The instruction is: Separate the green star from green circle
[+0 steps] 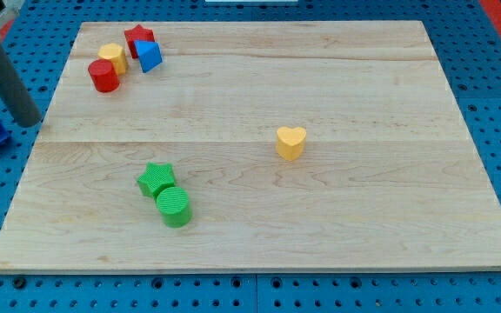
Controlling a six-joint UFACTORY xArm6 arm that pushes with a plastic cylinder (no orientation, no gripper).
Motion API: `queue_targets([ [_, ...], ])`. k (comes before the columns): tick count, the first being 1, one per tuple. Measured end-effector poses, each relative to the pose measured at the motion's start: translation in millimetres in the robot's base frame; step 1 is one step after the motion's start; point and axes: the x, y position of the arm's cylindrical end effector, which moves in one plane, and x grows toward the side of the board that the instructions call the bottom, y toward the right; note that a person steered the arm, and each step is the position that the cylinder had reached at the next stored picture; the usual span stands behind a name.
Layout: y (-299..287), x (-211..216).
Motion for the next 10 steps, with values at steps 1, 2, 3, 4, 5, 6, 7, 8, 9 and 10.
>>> queue_targets([
  [1, 21.3, 48.3],
  [2, 34.0, 108.9],
  [3, 98.1, 160.4],
  [4, 172.7, 188.3],
  [5, 207.4, 188.2],
  [6, 198.4, 147.4],
  [7, 187.8, 126.8],
  [8, 165.7, 92.3],
  [9, 130.9, 65.1],
  [10, 109.3, 31.2],
])
